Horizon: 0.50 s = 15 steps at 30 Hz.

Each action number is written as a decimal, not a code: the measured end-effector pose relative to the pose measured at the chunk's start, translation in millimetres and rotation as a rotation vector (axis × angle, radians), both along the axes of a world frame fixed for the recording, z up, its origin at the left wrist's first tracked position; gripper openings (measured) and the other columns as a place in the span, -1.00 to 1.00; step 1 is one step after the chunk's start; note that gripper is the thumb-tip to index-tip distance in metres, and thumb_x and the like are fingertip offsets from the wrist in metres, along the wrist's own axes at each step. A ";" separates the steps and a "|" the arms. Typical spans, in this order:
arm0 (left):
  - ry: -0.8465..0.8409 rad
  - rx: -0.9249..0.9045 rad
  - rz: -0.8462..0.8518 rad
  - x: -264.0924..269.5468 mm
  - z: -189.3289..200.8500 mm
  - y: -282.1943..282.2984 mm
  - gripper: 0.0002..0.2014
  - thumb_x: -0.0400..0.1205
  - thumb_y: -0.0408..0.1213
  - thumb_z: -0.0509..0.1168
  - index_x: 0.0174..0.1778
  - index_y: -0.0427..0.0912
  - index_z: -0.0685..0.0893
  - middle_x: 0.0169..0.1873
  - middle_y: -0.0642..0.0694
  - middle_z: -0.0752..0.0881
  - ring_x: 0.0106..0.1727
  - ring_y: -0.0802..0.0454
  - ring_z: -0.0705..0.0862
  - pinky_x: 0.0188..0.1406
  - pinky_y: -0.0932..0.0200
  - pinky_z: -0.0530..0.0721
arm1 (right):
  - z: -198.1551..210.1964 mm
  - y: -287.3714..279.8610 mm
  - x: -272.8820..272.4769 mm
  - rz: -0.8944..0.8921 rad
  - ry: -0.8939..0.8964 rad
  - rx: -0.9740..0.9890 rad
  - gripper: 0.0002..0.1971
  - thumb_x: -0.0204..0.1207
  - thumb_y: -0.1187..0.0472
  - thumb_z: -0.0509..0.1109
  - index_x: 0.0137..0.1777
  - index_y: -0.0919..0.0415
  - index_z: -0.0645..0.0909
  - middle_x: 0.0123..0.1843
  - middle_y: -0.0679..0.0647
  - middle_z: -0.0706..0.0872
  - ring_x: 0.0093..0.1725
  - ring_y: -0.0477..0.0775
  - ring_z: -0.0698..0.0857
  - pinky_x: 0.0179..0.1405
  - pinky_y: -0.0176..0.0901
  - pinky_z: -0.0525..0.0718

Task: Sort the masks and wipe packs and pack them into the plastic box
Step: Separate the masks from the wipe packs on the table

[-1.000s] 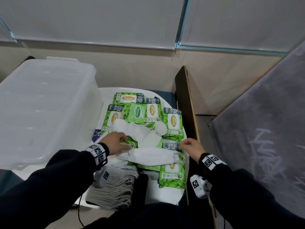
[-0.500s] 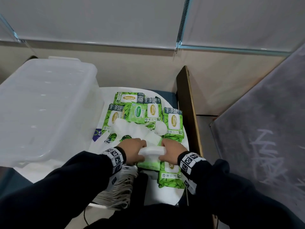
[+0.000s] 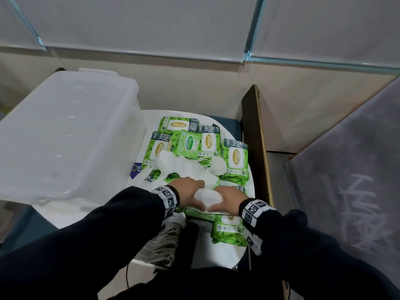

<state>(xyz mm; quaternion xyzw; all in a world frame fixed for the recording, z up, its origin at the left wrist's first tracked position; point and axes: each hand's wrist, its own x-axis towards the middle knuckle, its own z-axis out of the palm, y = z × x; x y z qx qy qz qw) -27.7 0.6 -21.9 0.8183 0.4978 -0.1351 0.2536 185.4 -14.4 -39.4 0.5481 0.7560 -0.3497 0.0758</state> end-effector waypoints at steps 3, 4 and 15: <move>0.004 -0.072 0.115 -8.4 6.3 8.7 -0.31 0.29 0.51 0.49 0.09 0.08 0.58 -0.08 0.02 0.71 -0.07 -0.04 0.64 -0.08 0.05 0.64 | -5.4 9.7 13.9 -0.171 0.155 -0.111 -0.51 0.45 -0.29 0.58 -0.02 0.18 0.75 -0.18 0.03 0.74 -0.13 0.14 0.72 -0.15 -0.02 0.57; 0.009 -0.085 0.140 -12.0 6.4 11.5 -0.28 0.27 0.52 0.50 0.15 0.08 0.61 0.00 0.02 0.74 -0.01 -0.05 0.68 0.02 0.02 0.69 | -7.6 11.7 17.4 -0.209 0.176 -0.119 -0.55 0.48 -0.23 0.58 -0.07 0.21 0.76 -0.24 0.03 0.71 -0.14 0.18 0.73 -0.19 -0.03 0.55; -0.189 0.074 0.945 -136.3 10.6 5.9 -0.64 0.62 -0.14 0.44 0.34 -0.09 0.70 0.25 -0.12 0.74 0.25 -0.13 0.69 0.21 0.11 0.63 | 11.8 18.7 5.7 -0.326 0.136 0.030 -0.77 0.51 -0.05 0.60 0.01 0.04 0.71 -0.02 -0.04 0.76 0.03 0.04 0.73 0.03 -0.06 0.67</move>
